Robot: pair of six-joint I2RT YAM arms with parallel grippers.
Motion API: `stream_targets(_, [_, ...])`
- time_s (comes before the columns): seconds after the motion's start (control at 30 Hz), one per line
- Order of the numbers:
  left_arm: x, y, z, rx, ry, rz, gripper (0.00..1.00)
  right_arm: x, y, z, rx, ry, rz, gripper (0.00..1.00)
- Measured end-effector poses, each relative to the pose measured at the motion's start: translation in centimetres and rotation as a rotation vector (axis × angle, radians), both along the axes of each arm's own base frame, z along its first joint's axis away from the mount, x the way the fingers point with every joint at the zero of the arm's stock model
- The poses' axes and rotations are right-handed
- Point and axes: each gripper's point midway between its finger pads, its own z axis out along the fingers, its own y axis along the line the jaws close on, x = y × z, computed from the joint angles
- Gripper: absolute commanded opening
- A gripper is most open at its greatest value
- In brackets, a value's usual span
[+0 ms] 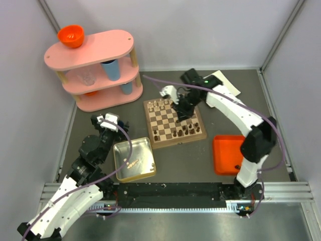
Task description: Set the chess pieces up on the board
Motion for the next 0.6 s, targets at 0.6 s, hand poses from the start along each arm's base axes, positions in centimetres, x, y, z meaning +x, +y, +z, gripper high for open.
stream_targets(0.6, [-0.3,1.1,1.1,-0.012,-0.041,0.044,0.99,2.8,12.2,-6.8,-0.207,-0.080,0.162,0.08])
